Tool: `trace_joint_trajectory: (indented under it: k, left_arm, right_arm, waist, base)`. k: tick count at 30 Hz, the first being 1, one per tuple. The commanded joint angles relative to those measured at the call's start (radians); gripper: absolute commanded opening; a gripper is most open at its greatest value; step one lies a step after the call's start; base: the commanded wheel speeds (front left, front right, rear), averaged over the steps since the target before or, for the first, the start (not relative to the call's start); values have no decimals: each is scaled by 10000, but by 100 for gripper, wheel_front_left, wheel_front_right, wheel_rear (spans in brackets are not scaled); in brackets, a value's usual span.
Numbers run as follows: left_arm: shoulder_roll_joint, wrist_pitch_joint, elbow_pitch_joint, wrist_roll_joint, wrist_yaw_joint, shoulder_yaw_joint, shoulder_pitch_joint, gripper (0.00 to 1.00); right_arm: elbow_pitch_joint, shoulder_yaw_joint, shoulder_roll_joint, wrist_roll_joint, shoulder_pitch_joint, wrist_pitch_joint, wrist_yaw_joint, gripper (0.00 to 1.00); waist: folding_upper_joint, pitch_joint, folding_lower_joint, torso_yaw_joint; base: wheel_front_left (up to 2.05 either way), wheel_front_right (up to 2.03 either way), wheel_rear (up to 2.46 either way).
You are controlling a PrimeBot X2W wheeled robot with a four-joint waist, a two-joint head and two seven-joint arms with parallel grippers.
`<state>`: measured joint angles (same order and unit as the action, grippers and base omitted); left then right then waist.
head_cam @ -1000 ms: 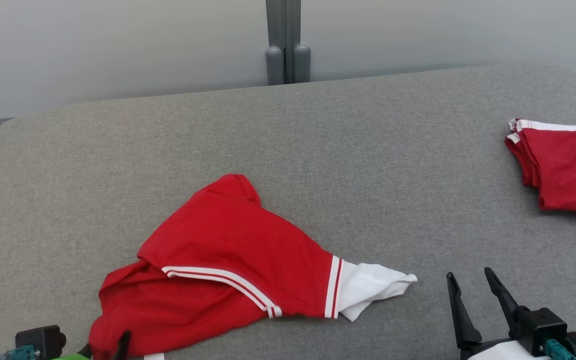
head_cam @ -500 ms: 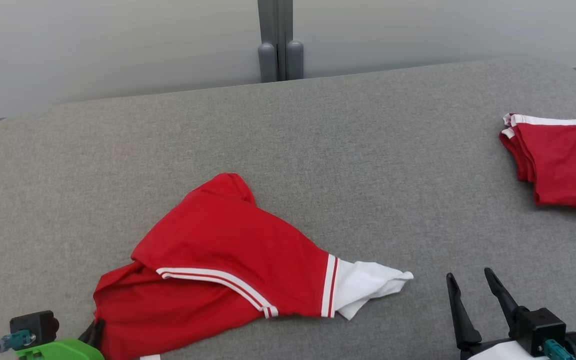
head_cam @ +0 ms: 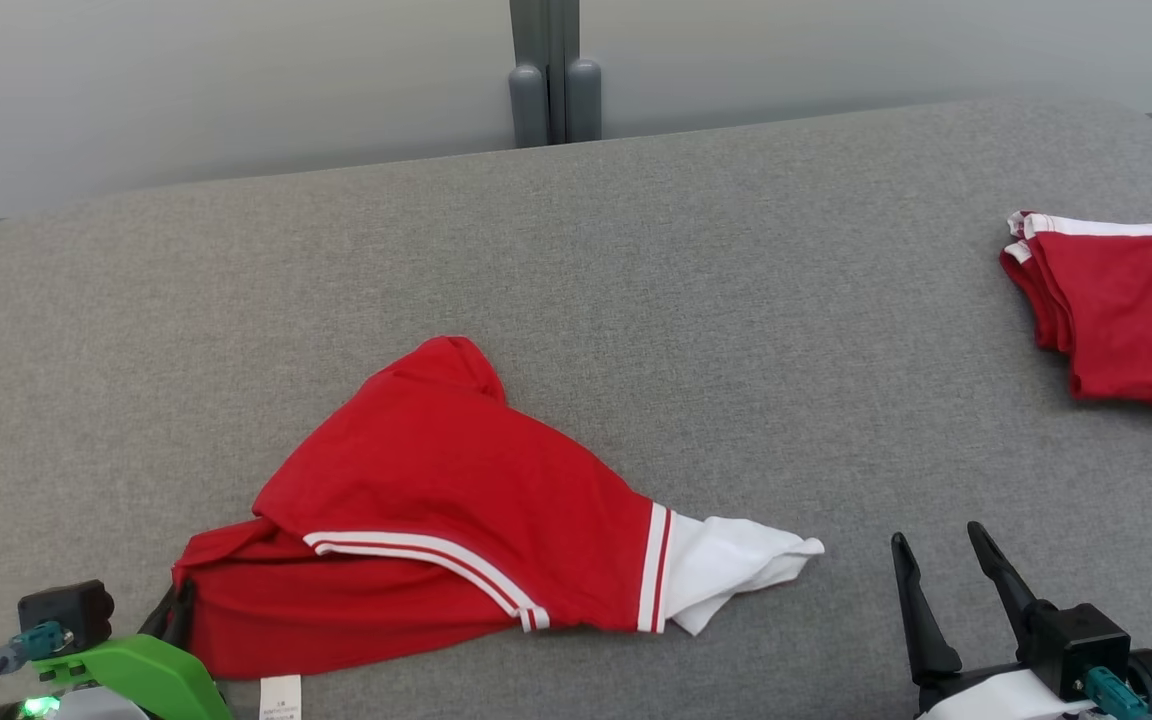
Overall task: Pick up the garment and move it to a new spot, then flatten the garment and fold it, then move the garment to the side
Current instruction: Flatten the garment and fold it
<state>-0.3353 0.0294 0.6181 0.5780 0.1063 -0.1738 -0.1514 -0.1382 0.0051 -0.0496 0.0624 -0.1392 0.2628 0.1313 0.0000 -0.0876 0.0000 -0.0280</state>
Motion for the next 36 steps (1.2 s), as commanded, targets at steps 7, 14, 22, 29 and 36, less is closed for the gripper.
trace_joint_trajectory:
  k: [7,14,22,29,36]
  left_arm:
    - [-244,1741,1099,-779,167,-641,-425,100]
    - [-110,2354,1167,-1082,-347,-158,-170,100]
    - [1109,2339,-3859,-2613,-744,2078,1768,100]
    - [2306,2341,-5816,-3659,-174,2749,2897,100]
    - [2631,2342,-6232,-4146,226,2381,3761,100]
  right_arm:
    - [-47,-7,-17,49,62,24,-13,100]
    - [-18,-125,-17,113,-128,24,-13,100]
    - [502,-370,-18,98,-133,24,-13,100]
    - [906,-264,-18,51,12,24,-13,100]
    - [902,-159,-21,313,-127,24,-13,100]
  waist:
    - [0,26,0,-34]
    - [0,402,0,113]
    - [0,912,0,505]
    - [0,1146,0,847]
    - [0,1433,0,888]
  base:
    - [0,0,0]
    - [0,0,0]
    - [0,0,0]
    - [0,0,0]
    - [0,0,0]
